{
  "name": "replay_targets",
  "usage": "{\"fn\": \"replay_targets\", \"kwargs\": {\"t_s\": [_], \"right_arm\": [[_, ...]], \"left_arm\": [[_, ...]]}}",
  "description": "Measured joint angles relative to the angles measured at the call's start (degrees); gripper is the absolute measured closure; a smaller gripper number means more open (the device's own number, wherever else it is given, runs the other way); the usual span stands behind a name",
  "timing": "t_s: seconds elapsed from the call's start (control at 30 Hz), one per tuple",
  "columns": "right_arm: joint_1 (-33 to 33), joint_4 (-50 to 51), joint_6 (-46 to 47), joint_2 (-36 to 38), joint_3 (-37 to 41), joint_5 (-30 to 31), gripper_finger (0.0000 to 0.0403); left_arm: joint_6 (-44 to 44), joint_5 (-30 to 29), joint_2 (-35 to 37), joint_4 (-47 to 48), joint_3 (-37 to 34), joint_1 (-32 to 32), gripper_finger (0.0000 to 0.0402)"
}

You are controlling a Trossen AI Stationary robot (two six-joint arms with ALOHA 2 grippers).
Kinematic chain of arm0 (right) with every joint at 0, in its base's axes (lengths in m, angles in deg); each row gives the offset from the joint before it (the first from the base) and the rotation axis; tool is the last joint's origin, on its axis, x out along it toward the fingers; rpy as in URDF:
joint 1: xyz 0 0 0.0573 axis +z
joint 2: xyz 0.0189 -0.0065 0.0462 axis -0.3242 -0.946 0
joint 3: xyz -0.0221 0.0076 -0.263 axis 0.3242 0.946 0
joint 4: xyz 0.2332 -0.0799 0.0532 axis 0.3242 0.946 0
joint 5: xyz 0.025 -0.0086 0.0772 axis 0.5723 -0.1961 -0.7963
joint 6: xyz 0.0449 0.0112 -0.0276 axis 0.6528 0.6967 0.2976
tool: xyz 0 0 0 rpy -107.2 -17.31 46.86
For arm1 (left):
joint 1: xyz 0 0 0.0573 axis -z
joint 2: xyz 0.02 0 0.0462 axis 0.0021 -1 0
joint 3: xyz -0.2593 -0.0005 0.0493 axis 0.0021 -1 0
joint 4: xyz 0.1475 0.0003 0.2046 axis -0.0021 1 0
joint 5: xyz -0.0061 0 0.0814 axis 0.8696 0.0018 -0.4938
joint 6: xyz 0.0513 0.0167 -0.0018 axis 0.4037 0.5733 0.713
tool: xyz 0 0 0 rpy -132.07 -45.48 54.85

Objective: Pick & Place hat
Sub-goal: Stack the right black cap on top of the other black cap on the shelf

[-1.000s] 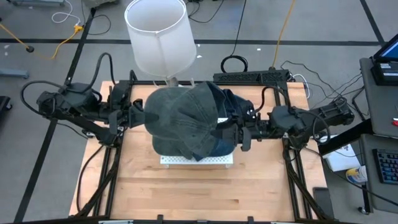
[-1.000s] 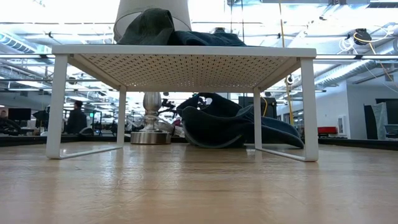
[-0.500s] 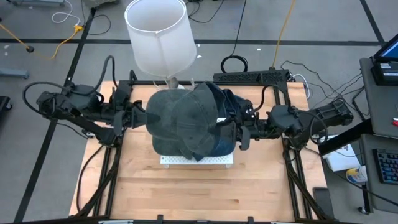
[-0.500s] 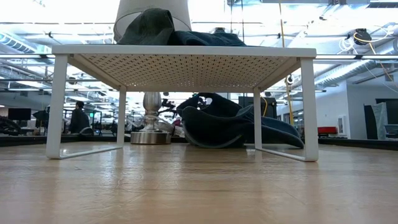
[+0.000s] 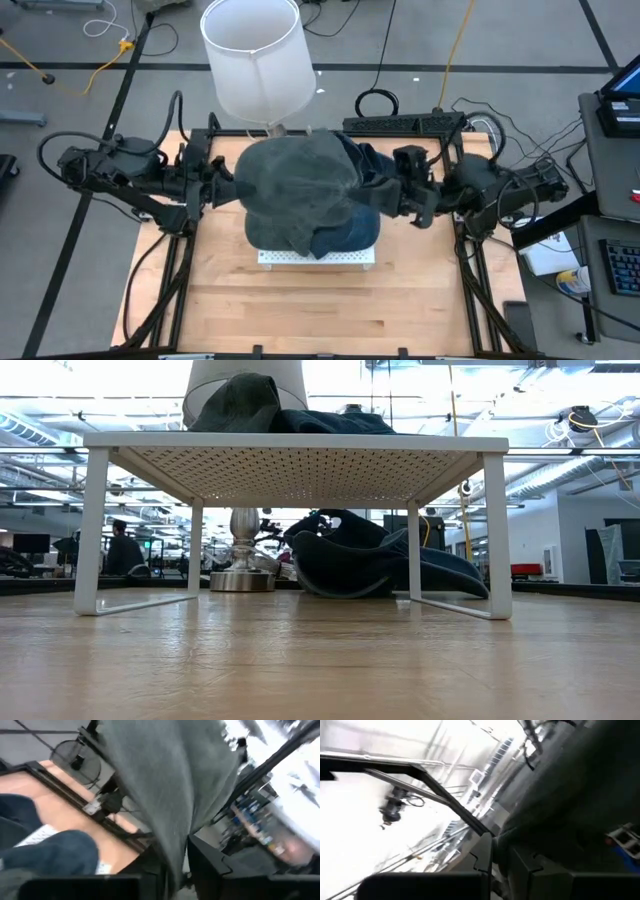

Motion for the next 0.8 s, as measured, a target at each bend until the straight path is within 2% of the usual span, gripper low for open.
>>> {"fn": "replay_targets", "kwargs": {"t_s": [0.2,0.4,0.8], "right_arm": [[-0.6,-0.8,0.4,1.2,0.0,-0.2,0.0383],[-0.9,-0.5,2.1,1.9,0.0,-0.1,0.0383],[-3.5,2.7,3.2,1.7,0.0,0.1,0.0383]], "left_arm": [[3.2,0.0,1.8,11.7,0.0,0.0,0.0287],[-0.9,0.0,3.3,21.3,0.0,0.1,0.0278],[2.4,-0.5,5.7,21.9,0.0,3.6,0.0277]]}}
